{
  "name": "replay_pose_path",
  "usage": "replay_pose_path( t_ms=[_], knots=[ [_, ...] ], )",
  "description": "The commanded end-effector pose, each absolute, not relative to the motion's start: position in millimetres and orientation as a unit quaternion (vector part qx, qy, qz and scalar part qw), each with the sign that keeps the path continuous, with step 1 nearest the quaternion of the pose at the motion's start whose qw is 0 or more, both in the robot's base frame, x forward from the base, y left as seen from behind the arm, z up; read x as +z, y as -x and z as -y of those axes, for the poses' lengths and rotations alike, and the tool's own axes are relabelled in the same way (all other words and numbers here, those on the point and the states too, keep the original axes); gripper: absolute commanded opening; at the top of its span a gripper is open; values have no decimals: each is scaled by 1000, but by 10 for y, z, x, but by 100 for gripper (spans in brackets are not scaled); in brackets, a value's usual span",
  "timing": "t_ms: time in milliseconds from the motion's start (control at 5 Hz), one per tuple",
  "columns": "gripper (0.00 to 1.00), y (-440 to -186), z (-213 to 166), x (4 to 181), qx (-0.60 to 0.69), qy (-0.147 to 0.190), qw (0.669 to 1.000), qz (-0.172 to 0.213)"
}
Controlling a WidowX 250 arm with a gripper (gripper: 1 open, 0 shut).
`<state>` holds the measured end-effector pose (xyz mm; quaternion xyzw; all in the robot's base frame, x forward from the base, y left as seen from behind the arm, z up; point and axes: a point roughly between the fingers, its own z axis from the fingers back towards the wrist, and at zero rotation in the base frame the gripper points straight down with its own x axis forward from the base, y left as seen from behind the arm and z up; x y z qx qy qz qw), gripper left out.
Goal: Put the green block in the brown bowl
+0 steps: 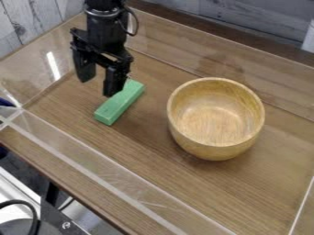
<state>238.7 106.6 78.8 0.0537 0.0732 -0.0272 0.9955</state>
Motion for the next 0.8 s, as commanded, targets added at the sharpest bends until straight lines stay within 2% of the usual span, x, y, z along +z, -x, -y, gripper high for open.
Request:
replay_pose_path(
  t_ms=[0,200,600],
  knots=[
    [100,-2440,-1047,852,-47,-57,996,-47],
    [100,-2453,-1115,759,-57,-29,996,-56],
    [100,-2506,-1189,641,-42,-26,996,-76]
  ],
)
